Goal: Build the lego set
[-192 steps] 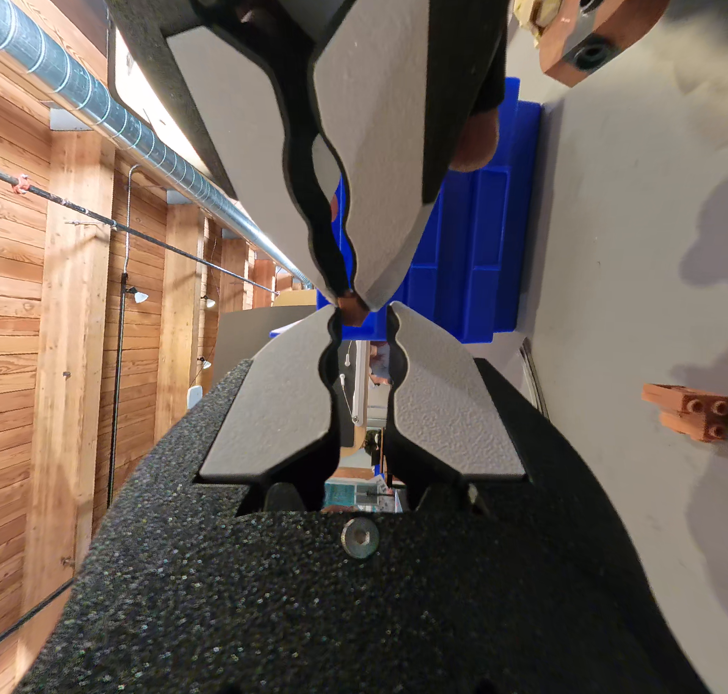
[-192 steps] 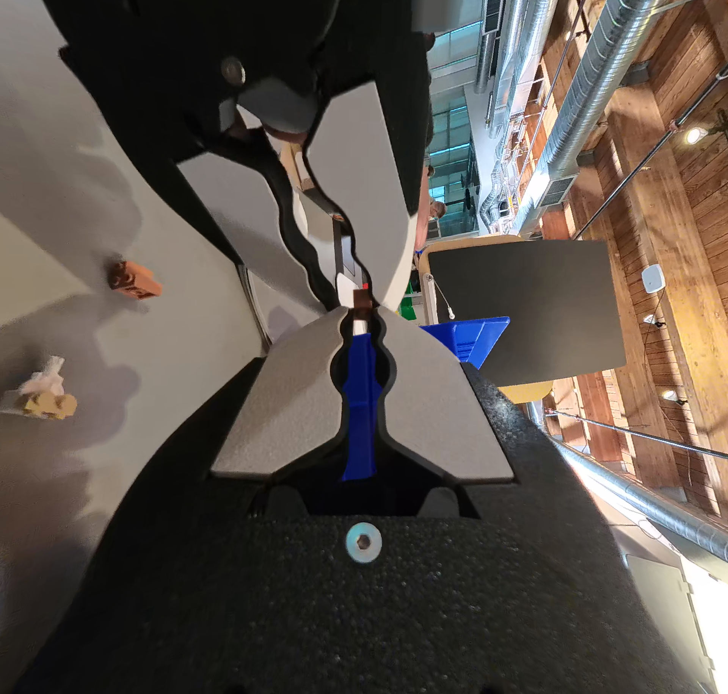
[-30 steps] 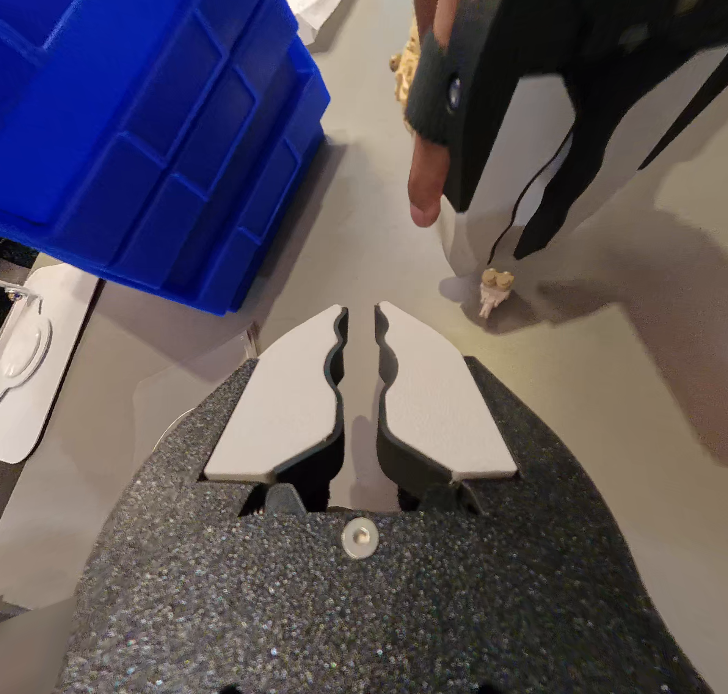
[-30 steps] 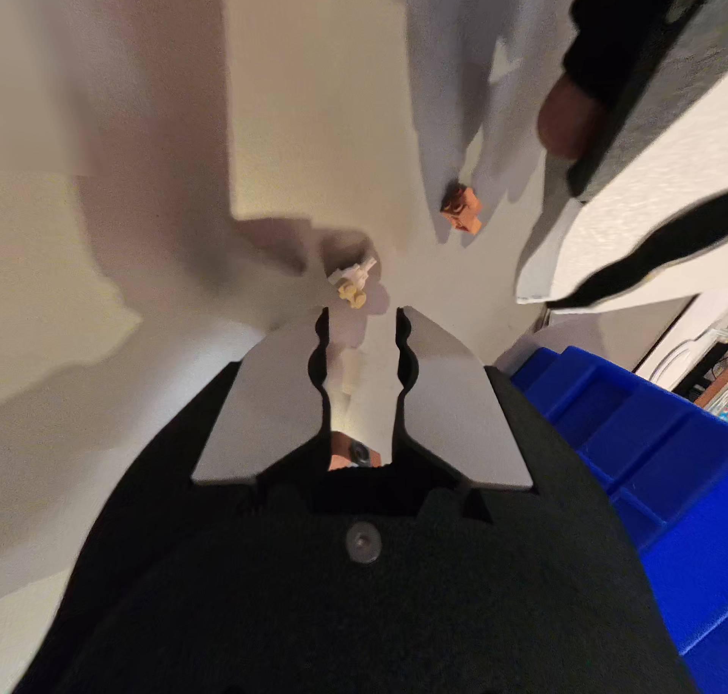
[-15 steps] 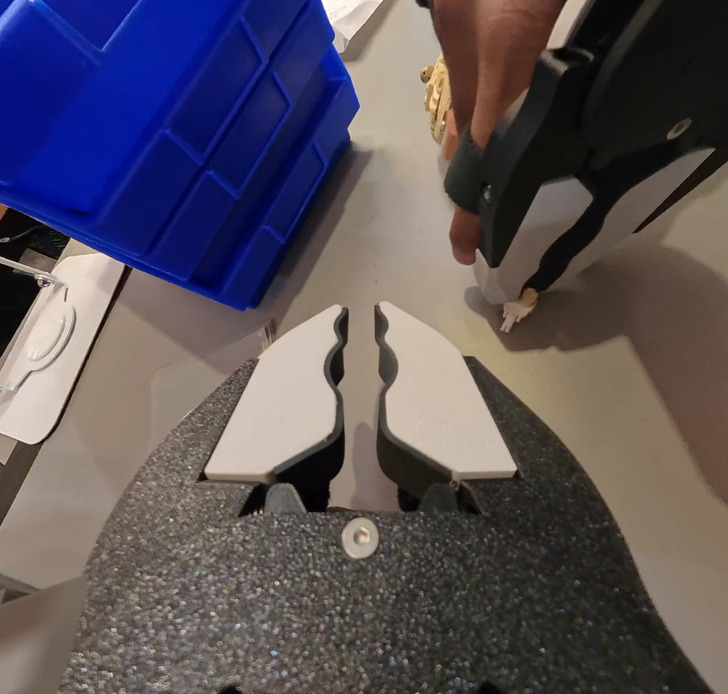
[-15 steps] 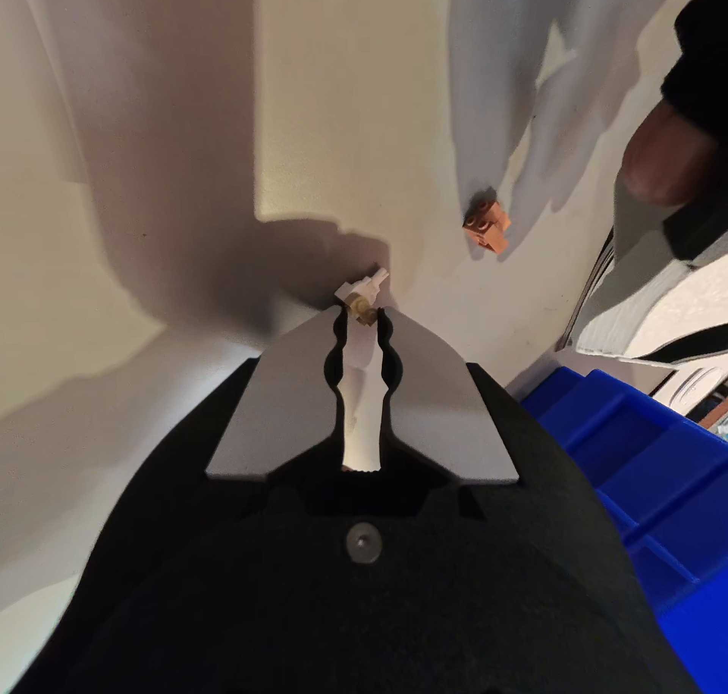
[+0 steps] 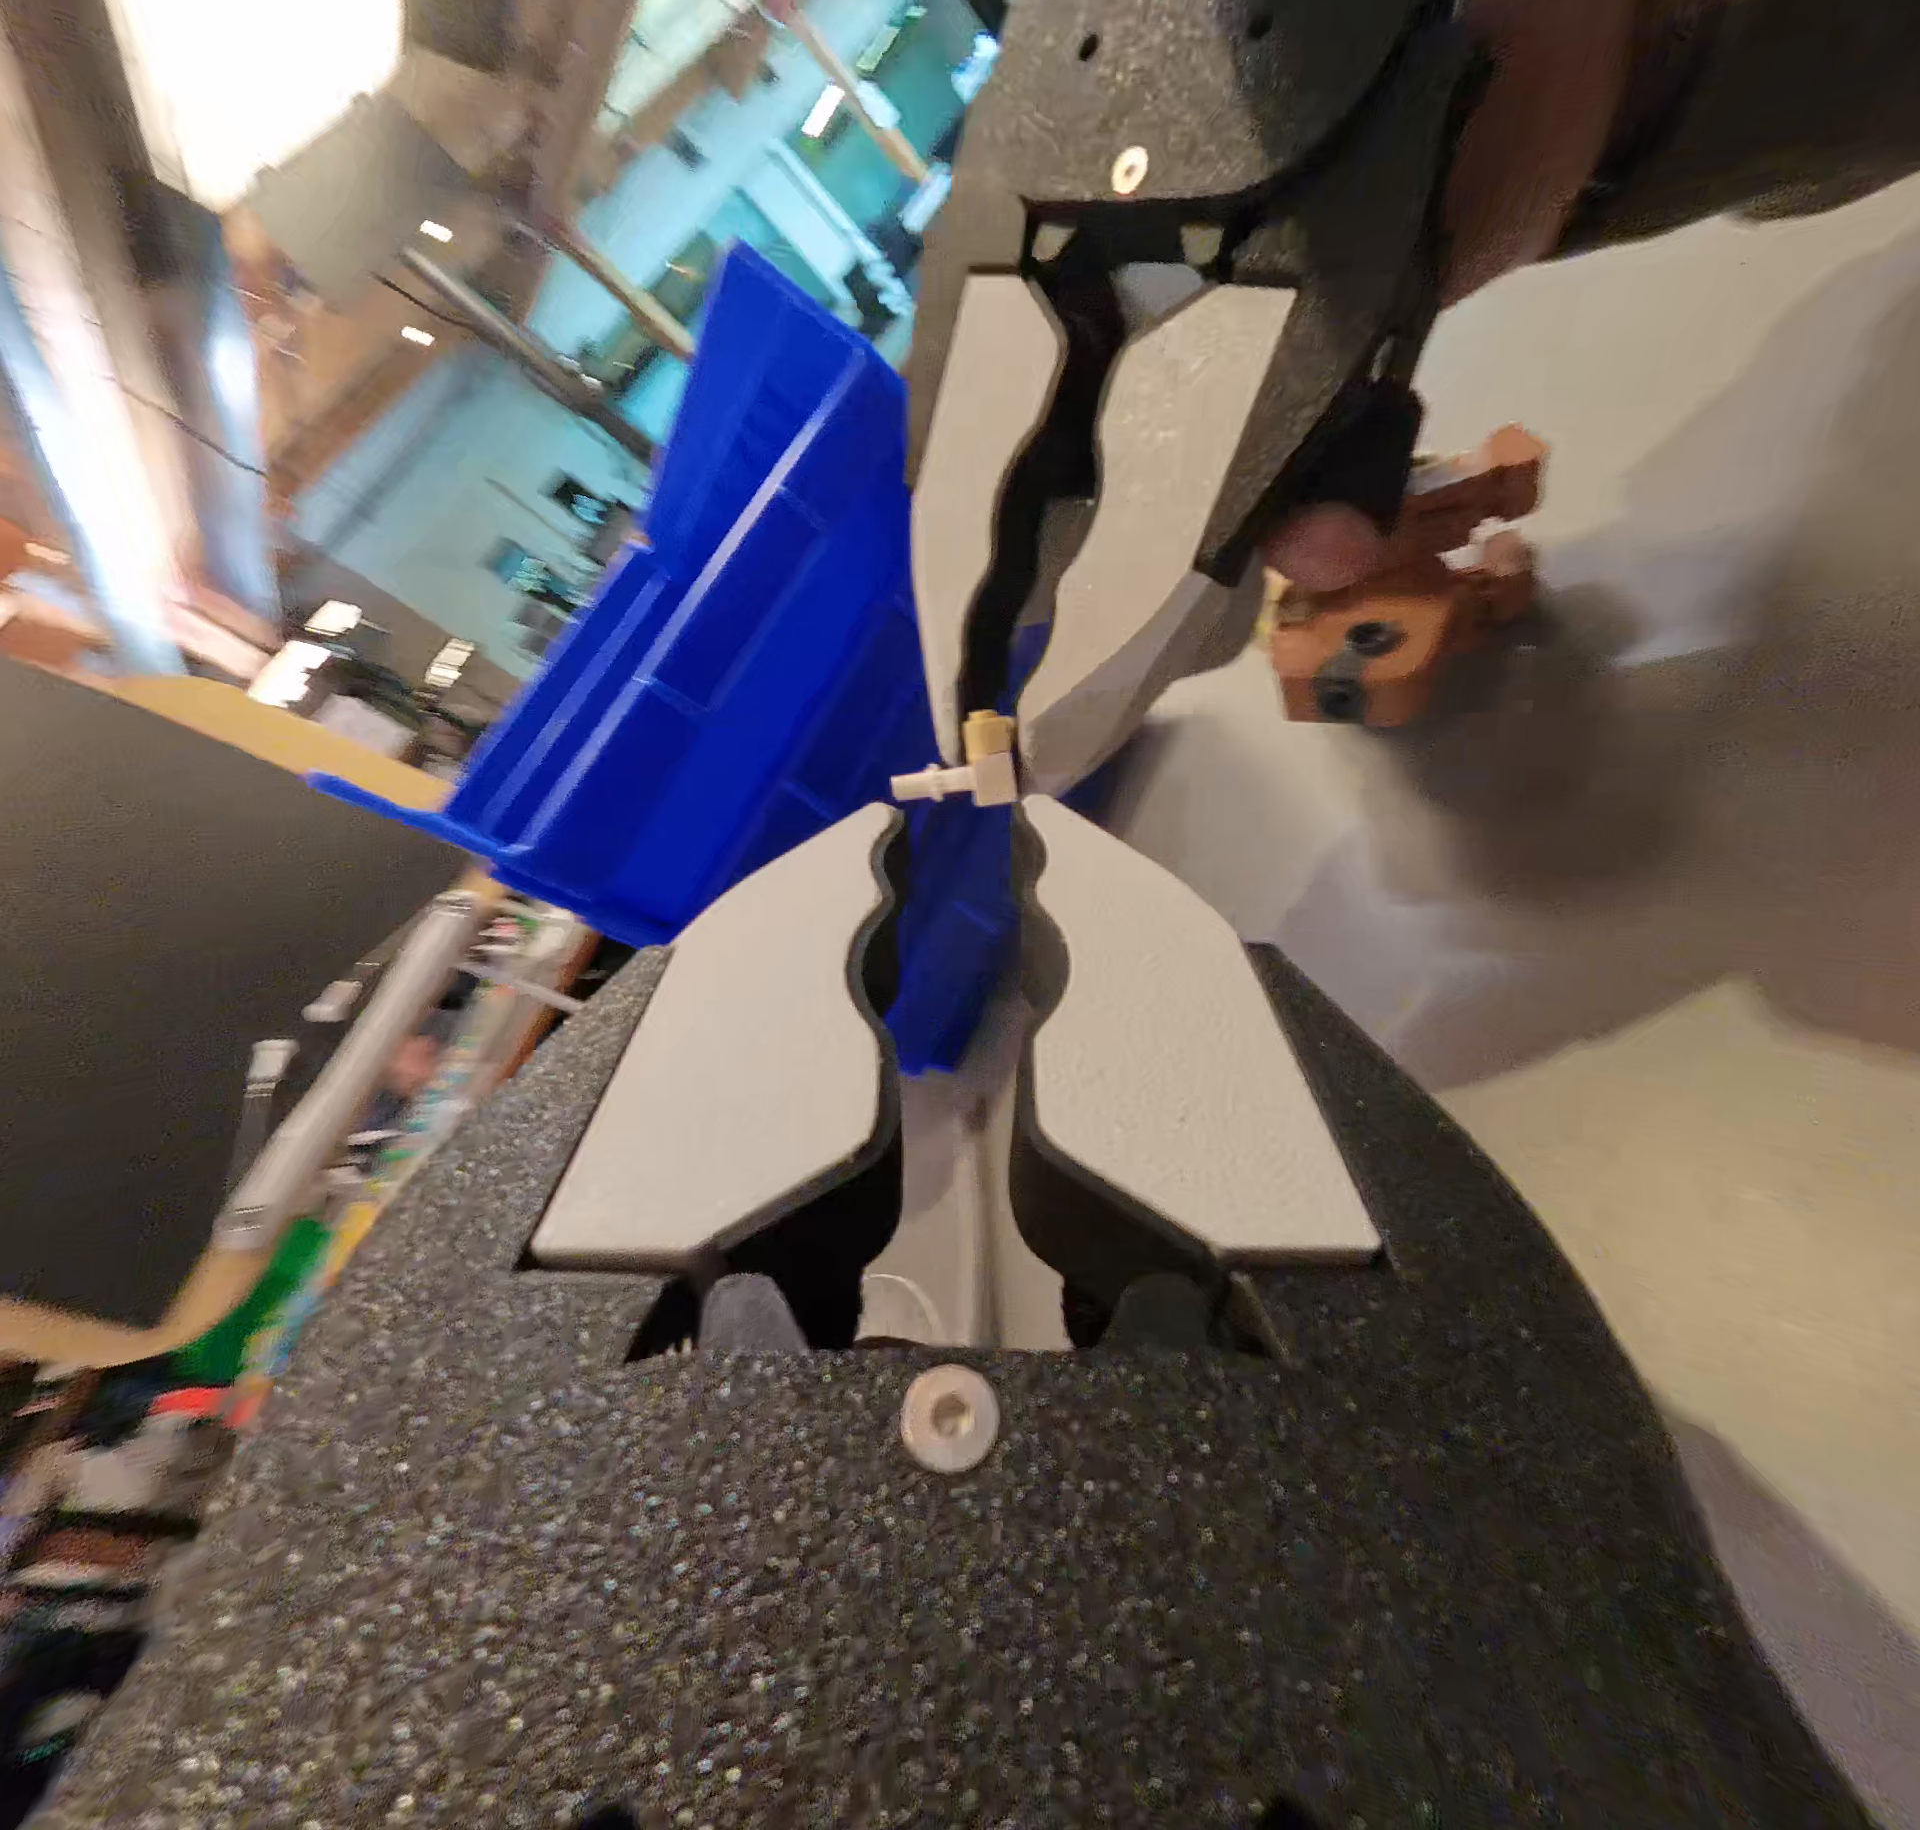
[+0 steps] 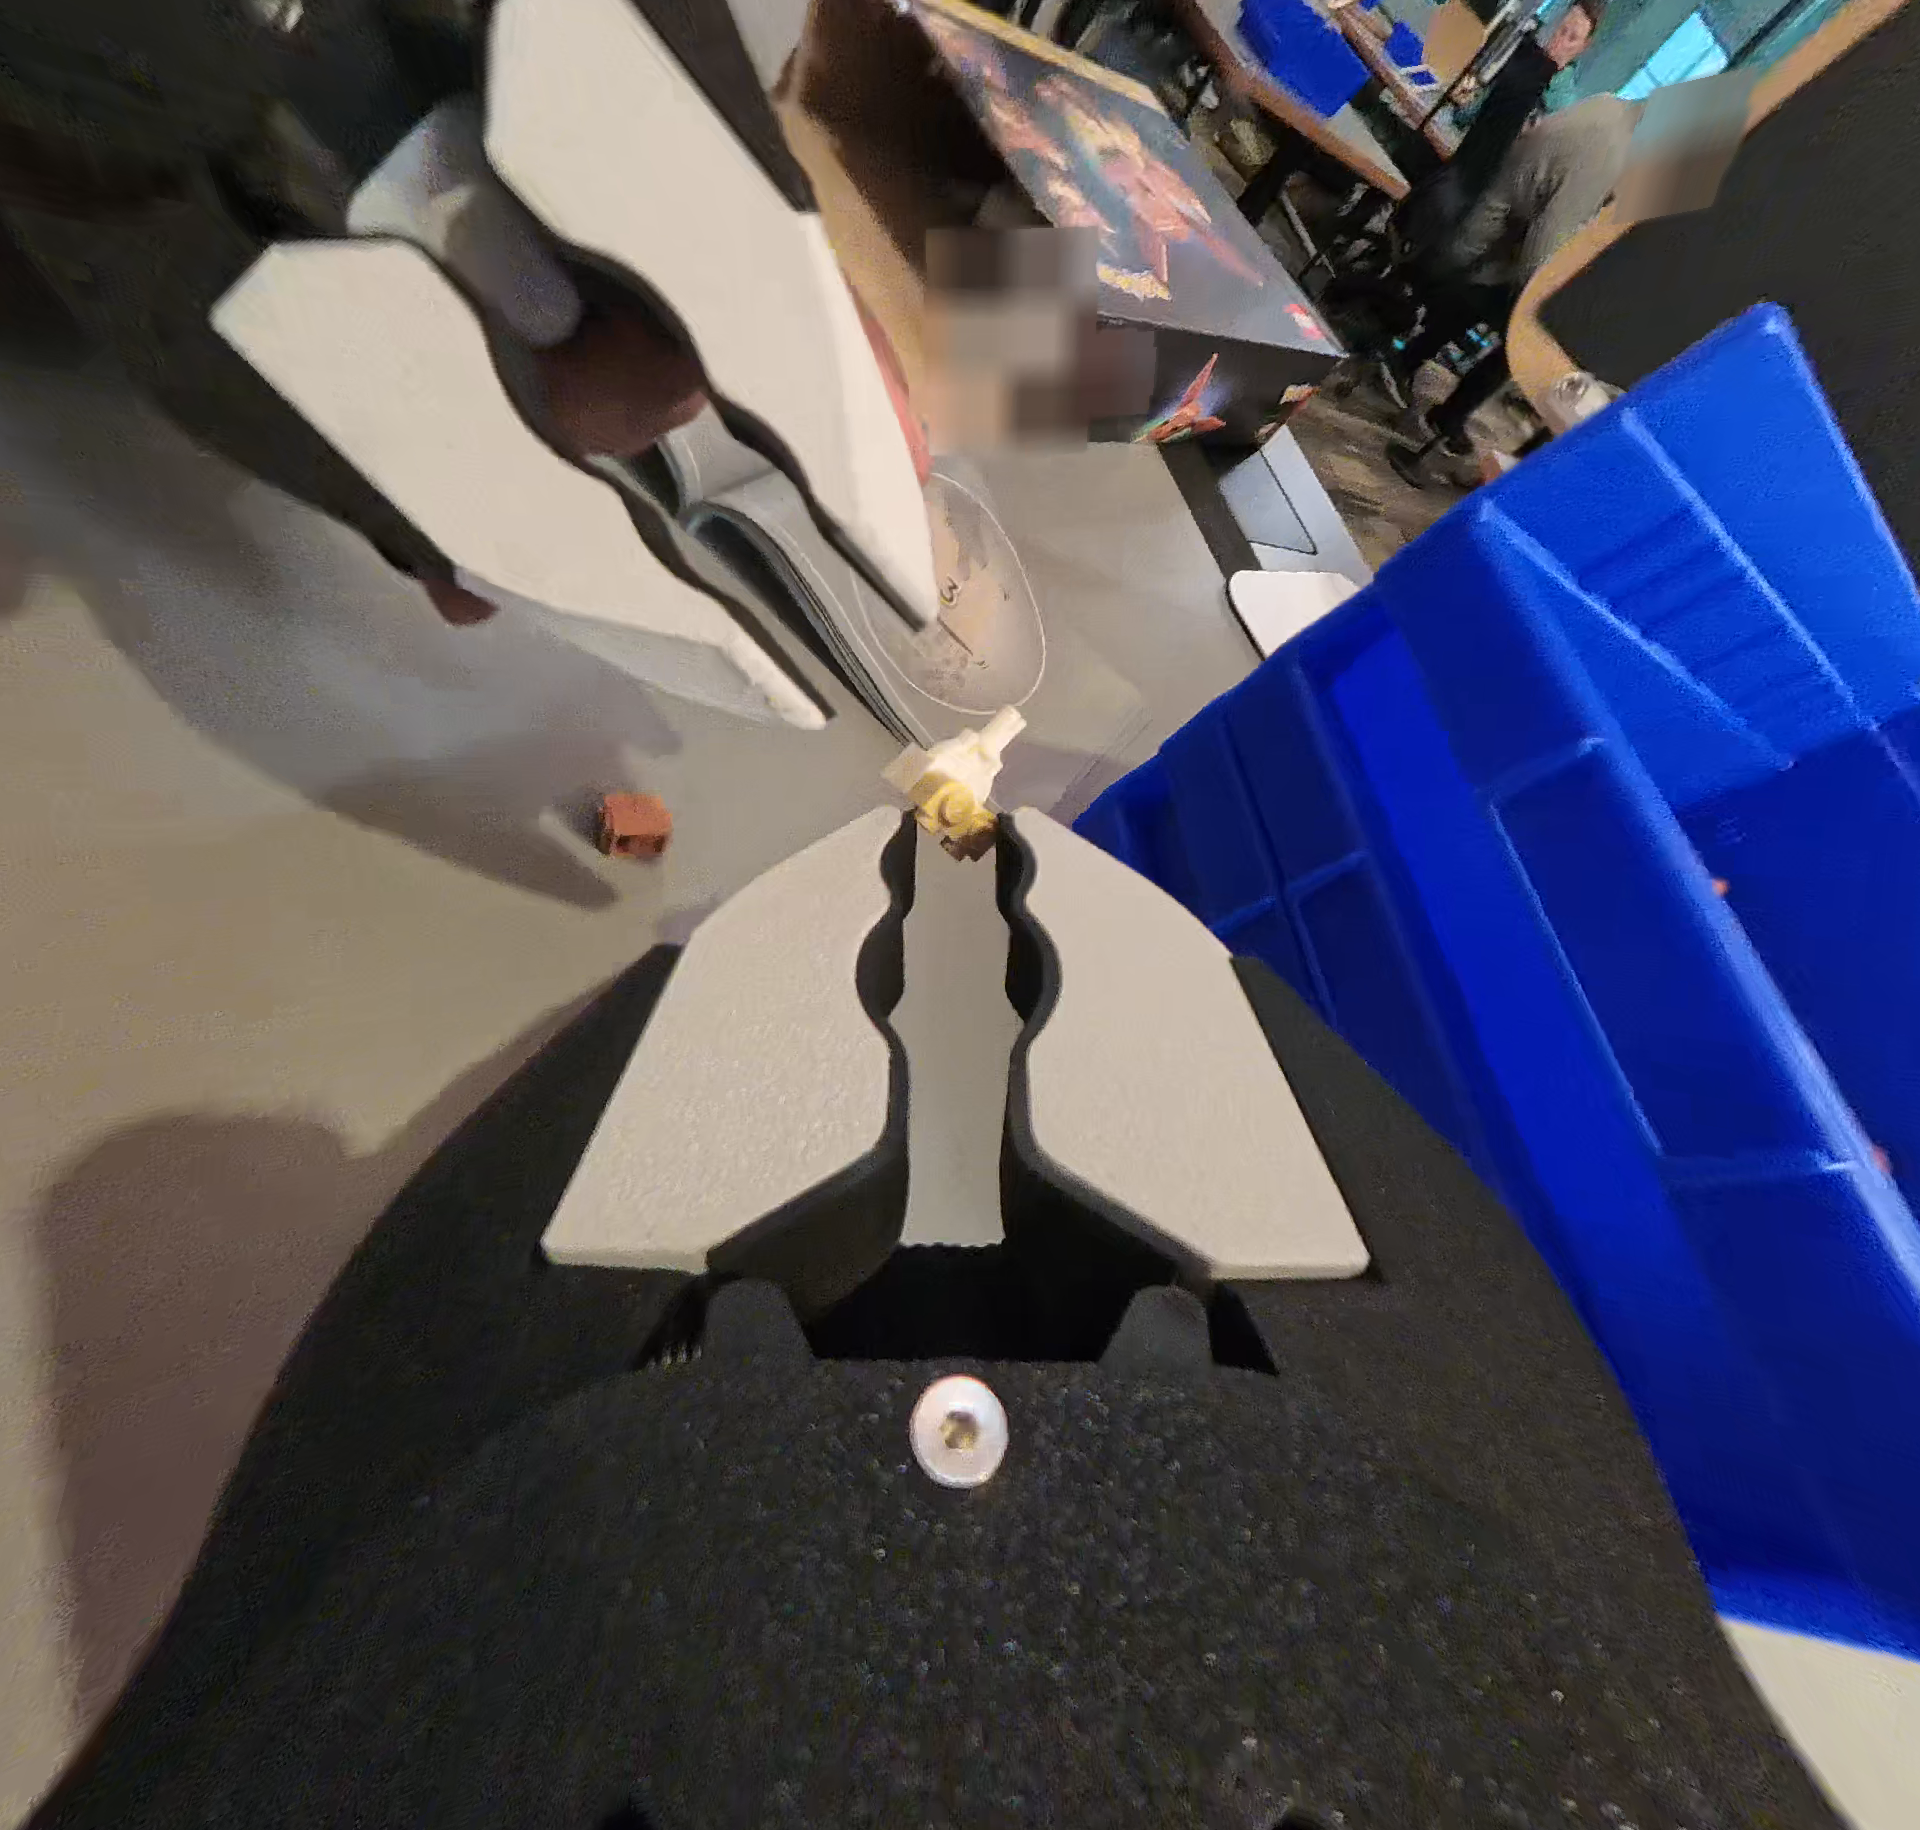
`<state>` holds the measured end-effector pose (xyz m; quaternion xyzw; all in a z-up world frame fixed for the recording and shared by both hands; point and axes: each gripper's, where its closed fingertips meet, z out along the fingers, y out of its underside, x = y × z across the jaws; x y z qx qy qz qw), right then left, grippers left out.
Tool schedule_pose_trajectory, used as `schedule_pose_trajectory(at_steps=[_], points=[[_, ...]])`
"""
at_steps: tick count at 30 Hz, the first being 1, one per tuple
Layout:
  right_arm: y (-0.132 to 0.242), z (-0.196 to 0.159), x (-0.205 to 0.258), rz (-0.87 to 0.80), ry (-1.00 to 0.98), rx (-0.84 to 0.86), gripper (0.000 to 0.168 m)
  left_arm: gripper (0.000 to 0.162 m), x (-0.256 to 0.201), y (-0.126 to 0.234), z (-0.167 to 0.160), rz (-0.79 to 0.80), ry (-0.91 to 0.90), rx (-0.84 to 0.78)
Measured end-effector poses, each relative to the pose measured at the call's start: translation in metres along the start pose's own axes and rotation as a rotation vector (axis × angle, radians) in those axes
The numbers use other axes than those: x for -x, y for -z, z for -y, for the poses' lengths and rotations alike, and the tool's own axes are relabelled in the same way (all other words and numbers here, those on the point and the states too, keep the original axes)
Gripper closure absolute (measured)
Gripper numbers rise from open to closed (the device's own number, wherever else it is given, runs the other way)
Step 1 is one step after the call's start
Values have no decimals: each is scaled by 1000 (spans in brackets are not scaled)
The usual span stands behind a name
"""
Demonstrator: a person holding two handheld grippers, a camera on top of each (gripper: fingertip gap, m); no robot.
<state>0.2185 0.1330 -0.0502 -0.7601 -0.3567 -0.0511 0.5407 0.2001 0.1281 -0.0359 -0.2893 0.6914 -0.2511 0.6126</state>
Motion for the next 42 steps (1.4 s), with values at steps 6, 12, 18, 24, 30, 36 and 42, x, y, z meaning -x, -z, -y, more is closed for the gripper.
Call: schedule_pose_trajectory(at_steps=[6,12,18,24,30,36,42], points=[[-2,10,4,19,-174,-64,154,139,6,-2,8,235,-315,3],[1,16,3,71,-389,-116,154,139,12,2,12,365,-551,19],[6,30,6,139,-521,-193,154,130,9,-2,7,403,-682,68],[5,40,20,209,-562,-217,154,126,12,-4,13,535,-794,94],[7,46,22,217,-557,-253,155,136,21,3,16,582,-747,86],[9,43,28,195,-374,-213,155,142,15,3,16,509,-732,66],[14,41,36,182,-173,-184,149,145,9,3,20,462,-705,37]])
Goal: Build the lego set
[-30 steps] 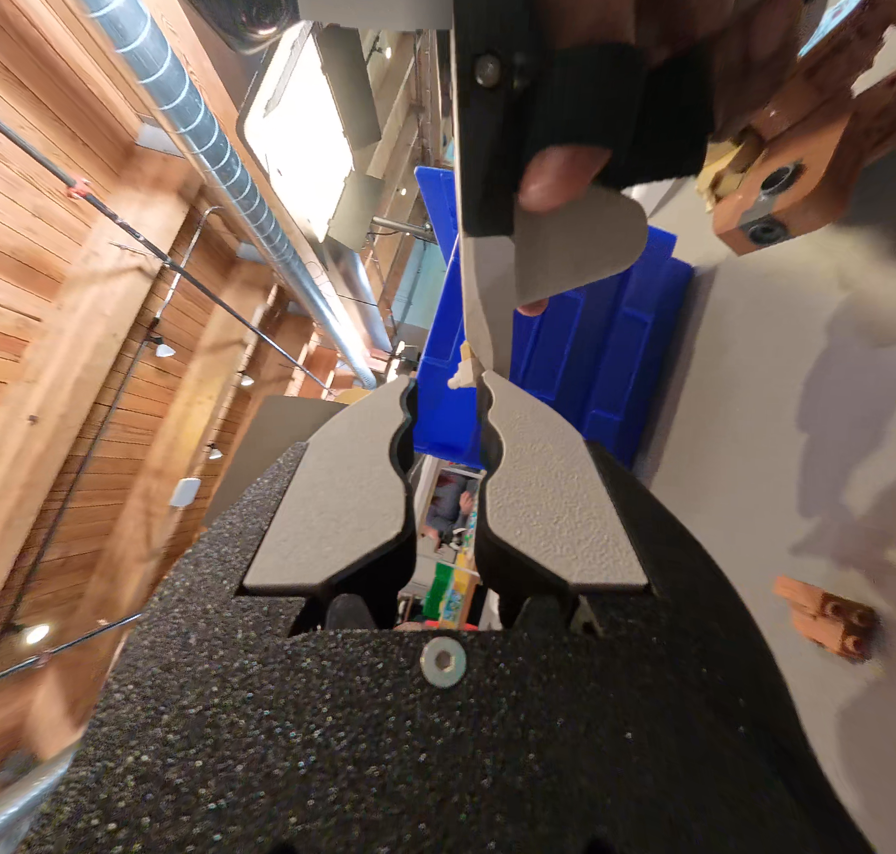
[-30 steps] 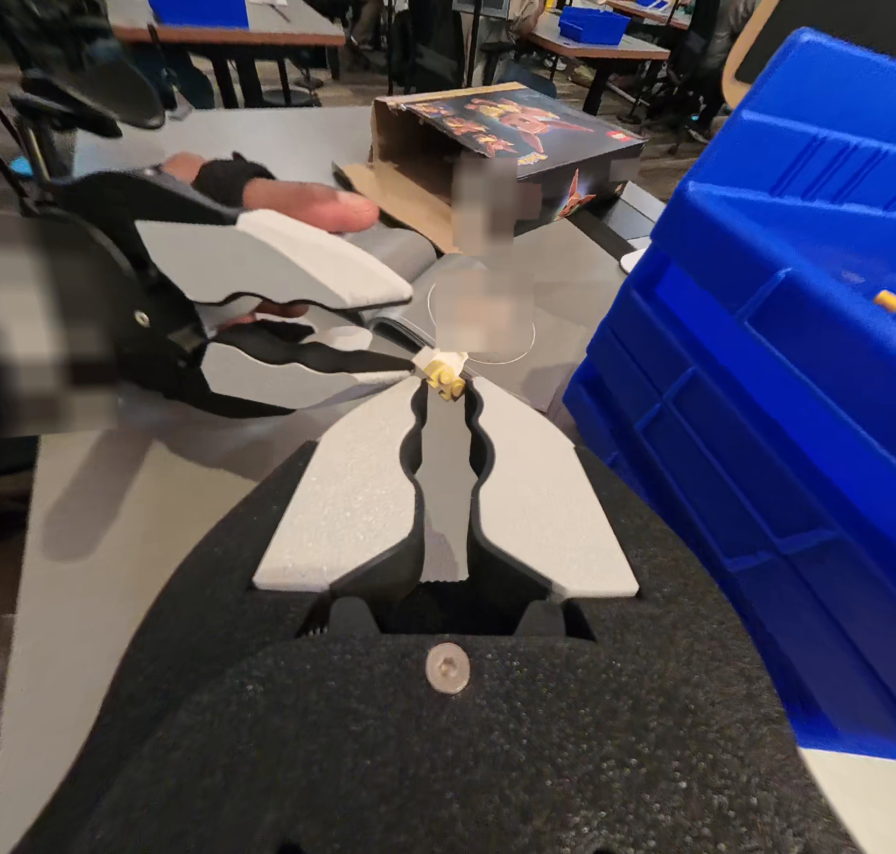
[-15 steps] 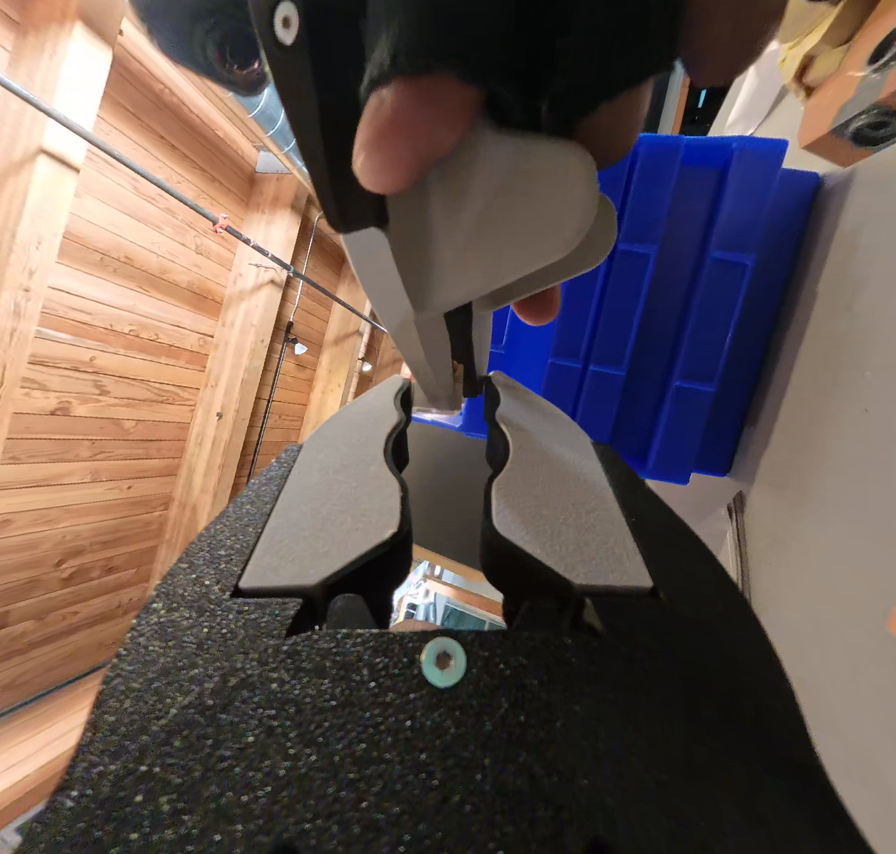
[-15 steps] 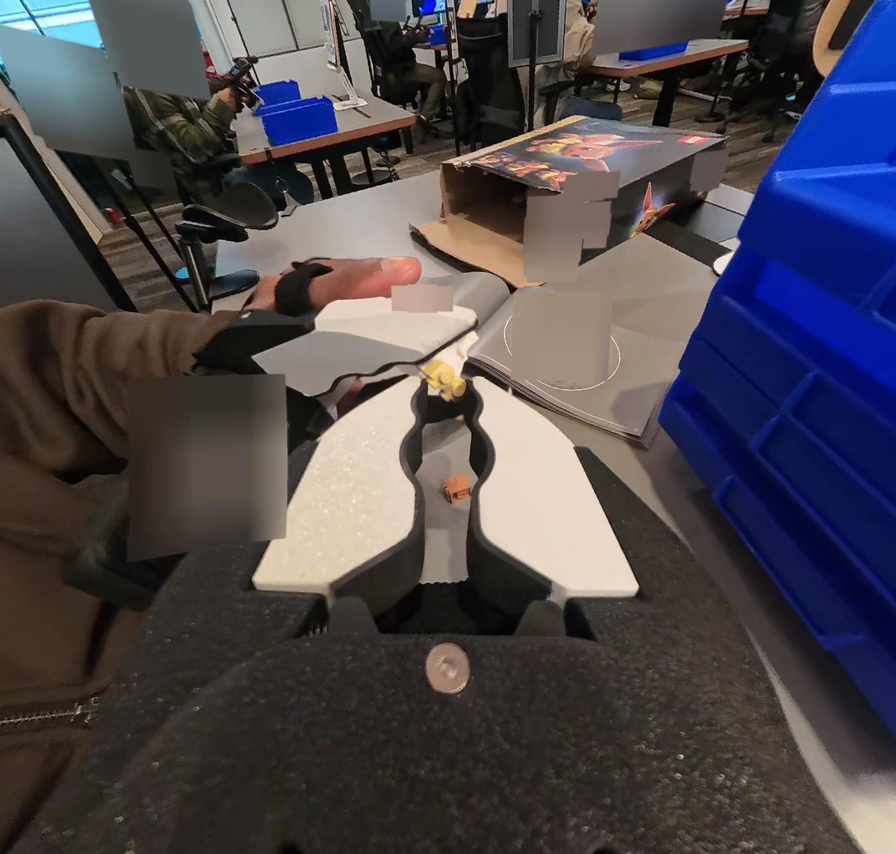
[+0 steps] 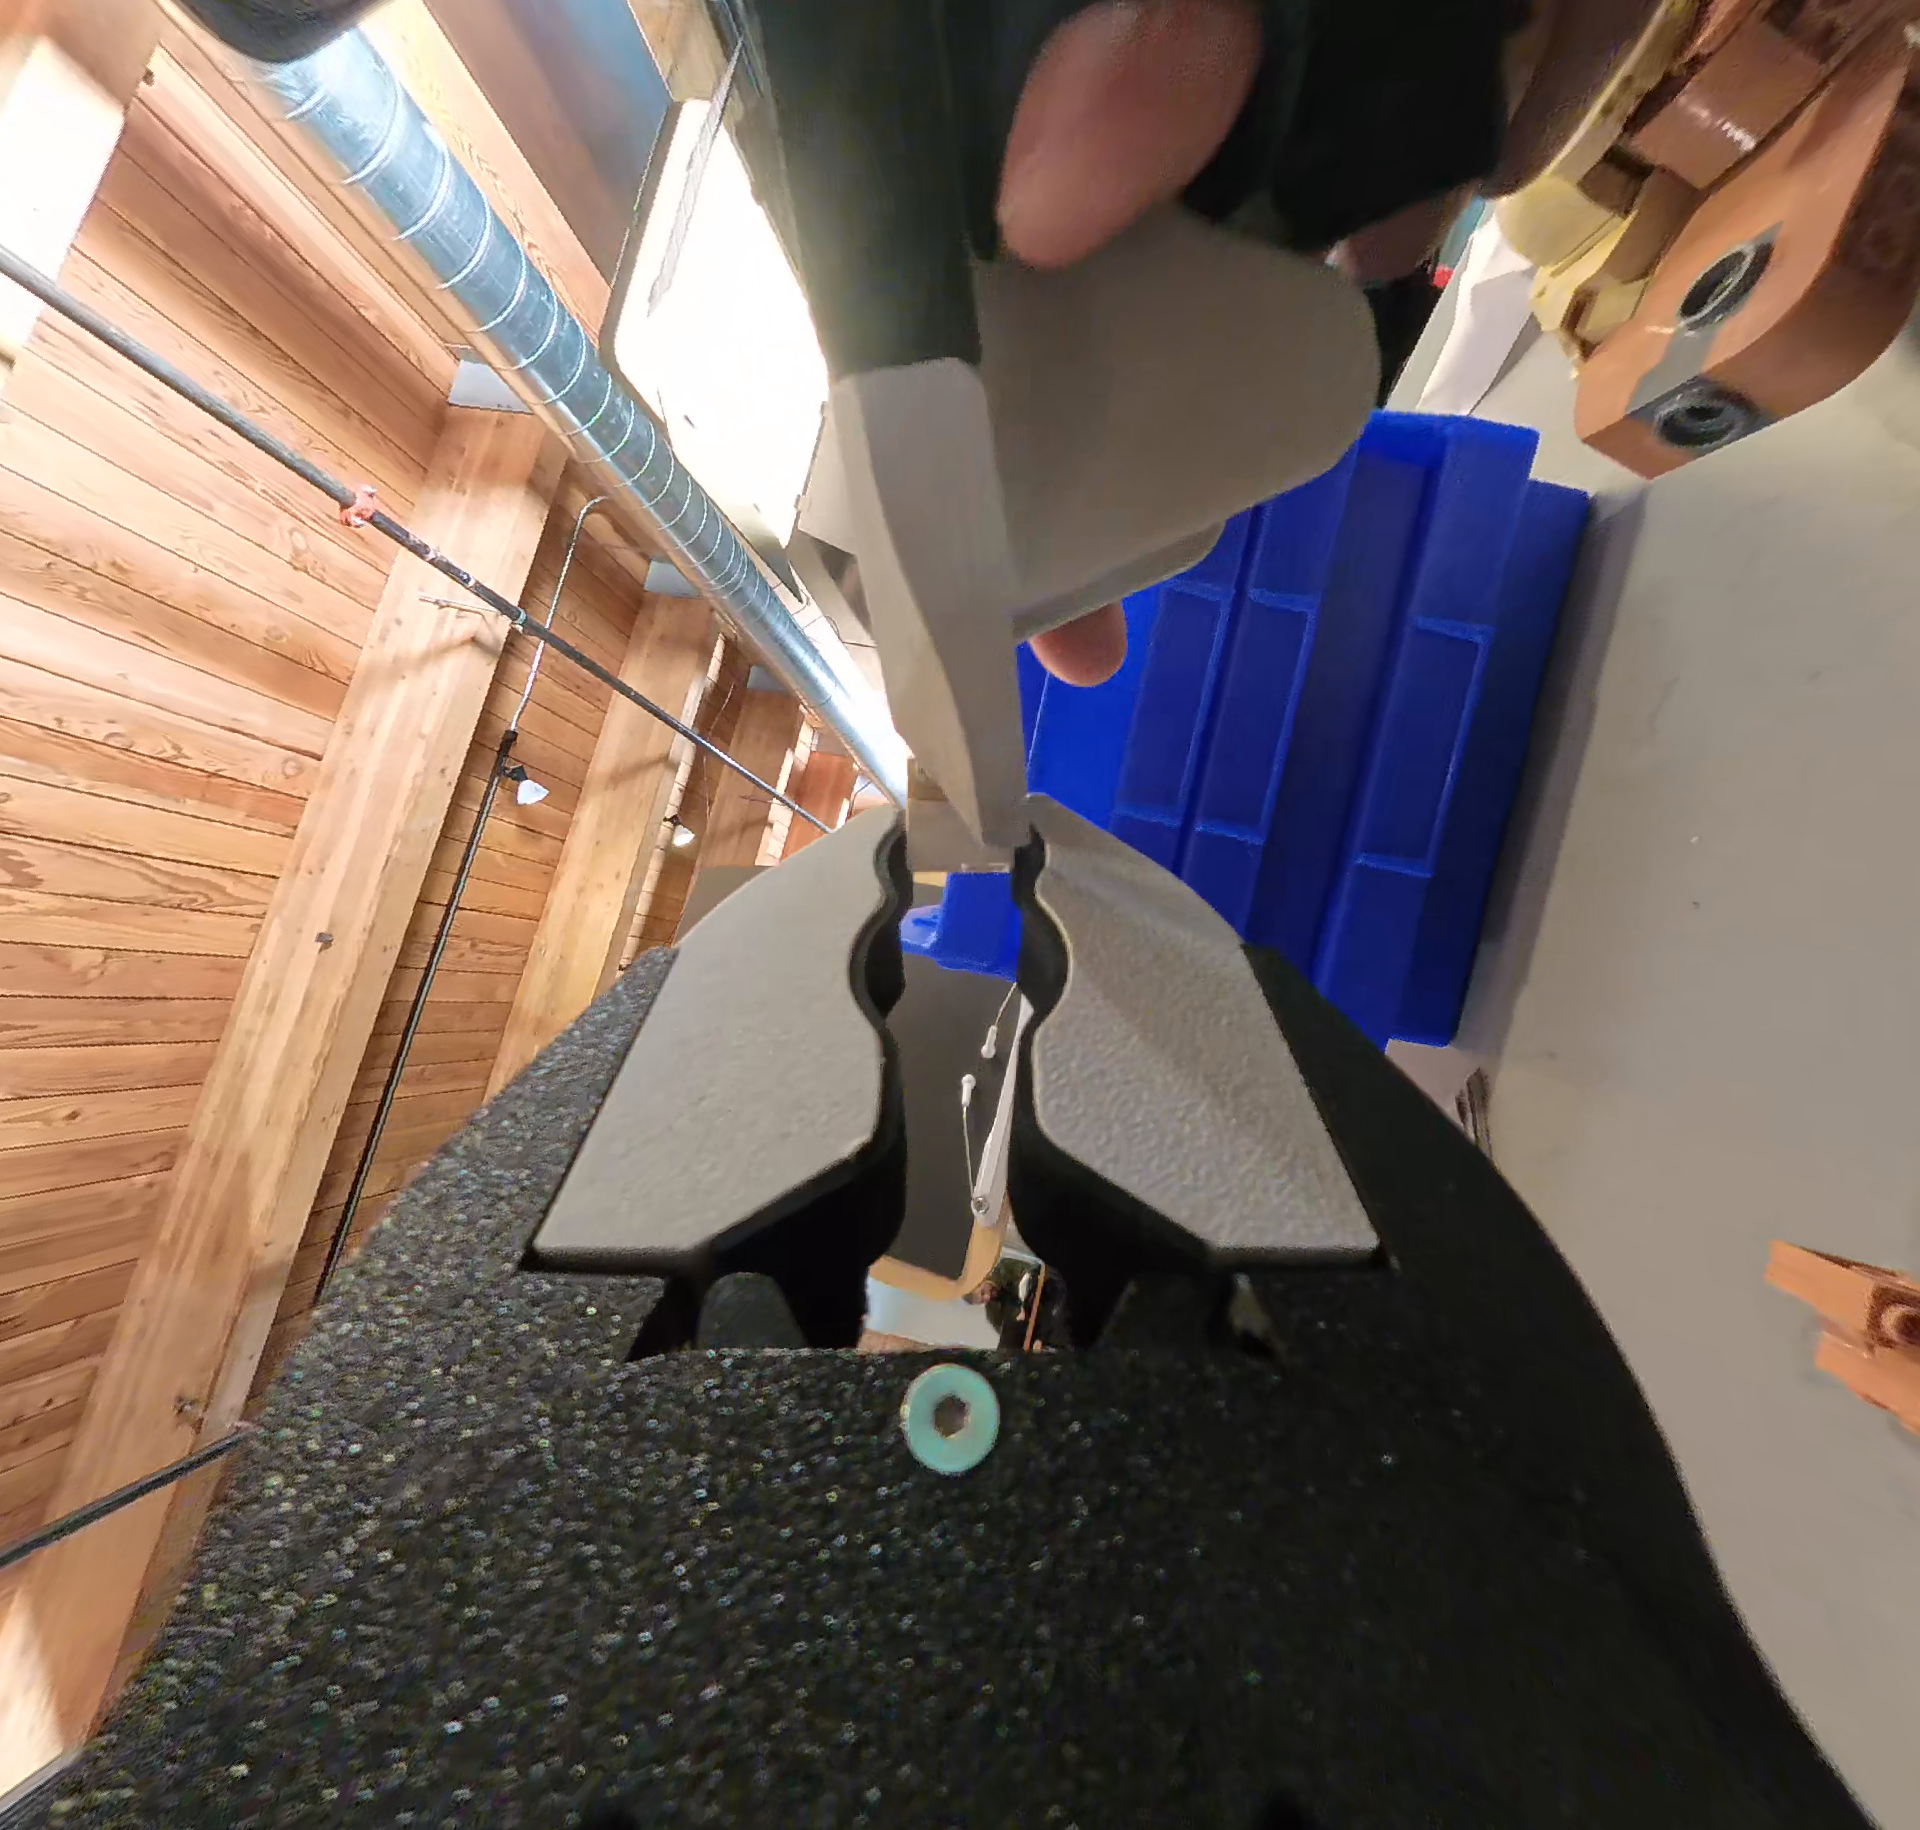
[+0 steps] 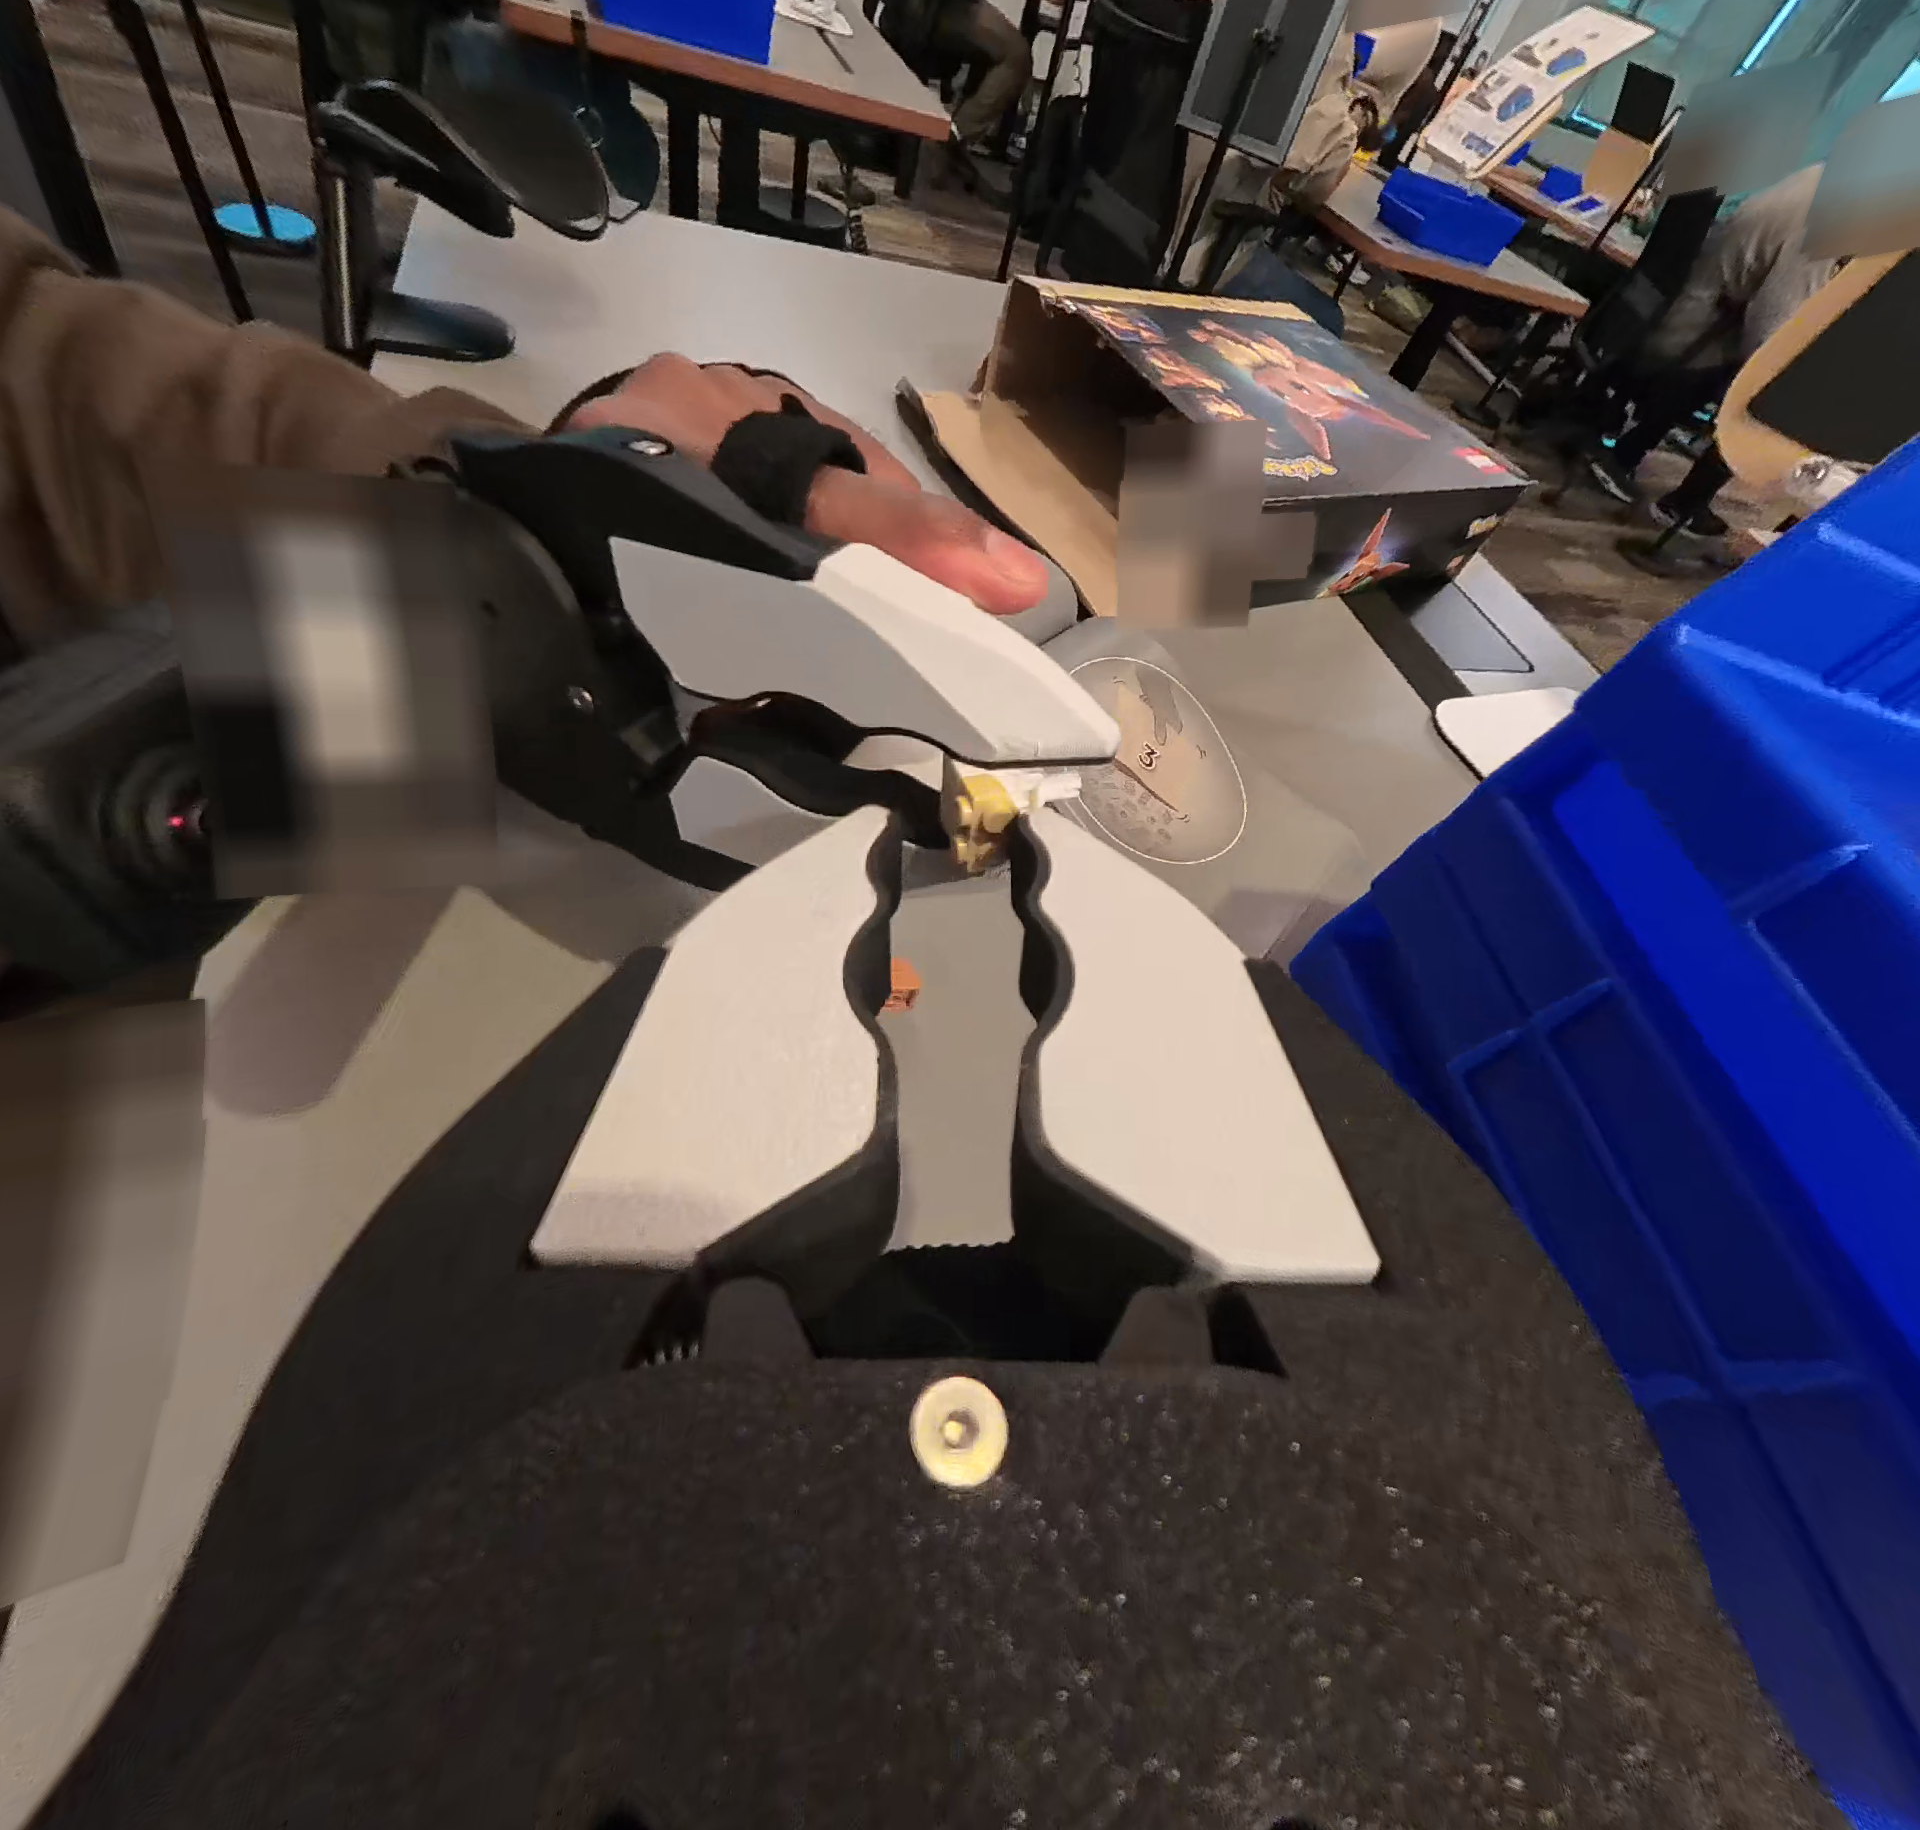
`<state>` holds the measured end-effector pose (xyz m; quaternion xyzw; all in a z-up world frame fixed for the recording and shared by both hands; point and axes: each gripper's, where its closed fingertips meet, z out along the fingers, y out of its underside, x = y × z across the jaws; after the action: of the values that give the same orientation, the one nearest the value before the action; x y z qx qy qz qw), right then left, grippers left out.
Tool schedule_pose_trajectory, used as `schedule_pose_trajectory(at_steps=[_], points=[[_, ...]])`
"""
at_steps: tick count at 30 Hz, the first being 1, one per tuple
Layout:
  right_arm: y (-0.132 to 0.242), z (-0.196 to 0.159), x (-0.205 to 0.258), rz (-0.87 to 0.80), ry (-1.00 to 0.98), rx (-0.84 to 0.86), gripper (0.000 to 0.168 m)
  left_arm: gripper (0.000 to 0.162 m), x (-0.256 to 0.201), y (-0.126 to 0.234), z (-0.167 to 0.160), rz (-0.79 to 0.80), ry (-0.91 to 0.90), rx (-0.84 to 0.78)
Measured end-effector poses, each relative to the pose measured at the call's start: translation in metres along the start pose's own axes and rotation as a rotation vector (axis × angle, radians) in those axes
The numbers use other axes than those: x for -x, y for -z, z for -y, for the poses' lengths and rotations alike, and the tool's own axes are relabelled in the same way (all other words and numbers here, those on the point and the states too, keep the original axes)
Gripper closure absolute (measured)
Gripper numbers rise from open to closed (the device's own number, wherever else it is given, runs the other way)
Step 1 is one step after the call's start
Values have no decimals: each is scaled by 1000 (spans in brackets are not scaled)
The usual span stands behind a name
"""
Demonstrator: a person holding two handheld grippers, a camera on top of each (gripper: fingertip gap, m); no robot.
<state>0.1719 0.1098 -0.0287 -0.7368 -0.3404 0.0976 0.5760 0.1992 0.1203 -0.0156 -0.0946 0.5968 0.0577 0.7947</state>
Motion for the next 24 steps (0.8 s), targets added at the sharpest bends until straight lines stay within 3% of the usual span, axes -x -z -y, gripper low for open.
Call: schedule_pose_trajectory(at_steps=[12,24], points=[[1,1,-5,-73,94,7,157,145,-3,0,0,-28,9,16],[1,8,-6,-191,249,-23,158,145,-1,0,-3,-64,198,30]])
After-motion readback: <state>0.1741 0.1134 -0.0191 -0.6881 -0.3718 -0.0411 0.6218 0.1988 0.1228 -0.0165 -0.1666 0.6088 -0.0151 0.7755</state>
